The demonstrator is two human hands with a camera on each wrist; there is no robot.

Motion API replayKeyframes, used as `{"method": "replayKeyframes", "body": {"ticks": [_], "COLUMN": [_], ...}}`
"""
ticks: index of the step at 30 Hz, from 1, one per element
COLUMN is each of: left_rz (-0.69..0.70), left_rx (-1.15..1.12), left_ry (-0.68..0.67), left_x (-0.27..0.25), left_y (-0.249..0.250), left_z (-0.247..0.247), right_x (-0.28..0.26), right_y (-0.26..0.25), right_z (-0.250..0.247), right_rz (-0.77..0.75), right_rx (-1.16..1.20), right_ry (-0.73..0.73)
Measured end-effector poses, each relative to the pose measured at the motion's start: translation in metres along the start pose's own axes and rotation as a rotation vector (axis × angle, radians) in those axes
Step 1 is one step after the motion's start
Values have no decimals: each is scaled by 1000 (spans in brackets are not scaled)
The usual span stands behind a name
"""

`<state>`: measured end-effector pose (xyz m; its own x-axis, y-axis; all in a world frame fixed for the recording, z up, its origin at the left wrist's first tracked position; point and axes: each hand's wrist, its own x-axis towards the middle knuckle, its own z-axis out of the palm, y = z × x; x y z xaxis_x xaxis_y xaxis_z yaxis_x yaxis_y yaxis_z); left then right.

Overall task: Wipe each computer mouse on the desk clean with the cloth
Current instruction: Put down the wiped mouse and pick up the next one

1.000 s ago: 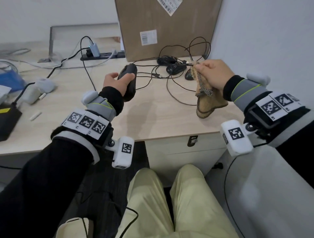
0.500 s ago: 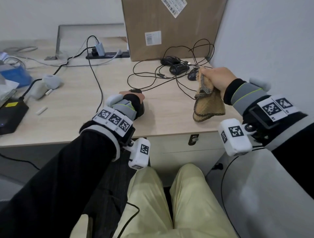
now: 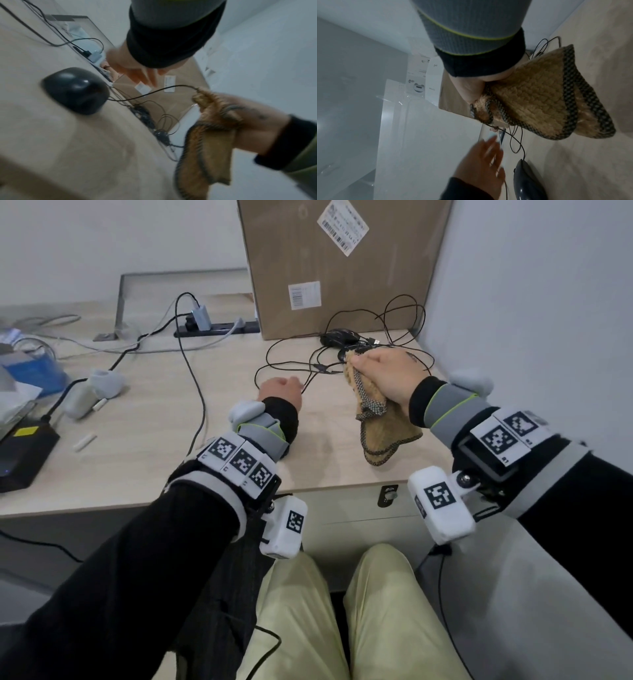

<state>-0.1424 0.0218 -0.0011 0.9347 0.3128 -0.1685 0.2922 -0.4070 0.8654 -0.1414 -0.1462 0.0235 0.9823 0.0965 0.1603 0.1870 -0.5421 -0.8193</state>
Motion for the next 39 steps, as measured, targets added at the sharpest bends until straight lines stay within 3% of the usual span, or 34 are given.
{"method": "replayKeyframes", "body": {"ticks": [1,3,5,8,12,17,23,26,29,34,36,39], "left_rz": [28,-55,-116,-151,-91,-91,-139,-214,-233,-27,1,19], "left_rx": [-133,-255,-337,-360,-504,-571,-703,-797,-815,-629,-601,-549], "left_ry": [-111,-287,-369,-340,-232,-94,-10,-92,-295,-556,-536,-404], "left_x": [0,-10,-11,-4,14,53,74,57,35,-5,-7,2], "left_y": [9,26,34,41,47,45,36,45,62,97,103,99], "left_z": [4,8,10,8,3,-21,-46,-45,-38,-14,-8,-10], "right_x": [1,0,-2,-2,0,12,32,38,40,32,25,19], "right_y": [-2,-6,-11,-15,-23,-32,-35,-42,-53,-63,-61,-56], "right_z": [2,6,11,16,3,-45,-91,-91,-85,-56,-43,-36], "right_rz": [-27,-54,-76,-109,-167,-264,-258,-249,-251,-246,-237,-260], "right_rx": [-21,-54,-87,-157,-270,-429,-493,-420,-378,-475,-495,-482], "right_ry": [-13,-73,-123,-163,-151,-19,118,130,111,-9,-58,-90]}}
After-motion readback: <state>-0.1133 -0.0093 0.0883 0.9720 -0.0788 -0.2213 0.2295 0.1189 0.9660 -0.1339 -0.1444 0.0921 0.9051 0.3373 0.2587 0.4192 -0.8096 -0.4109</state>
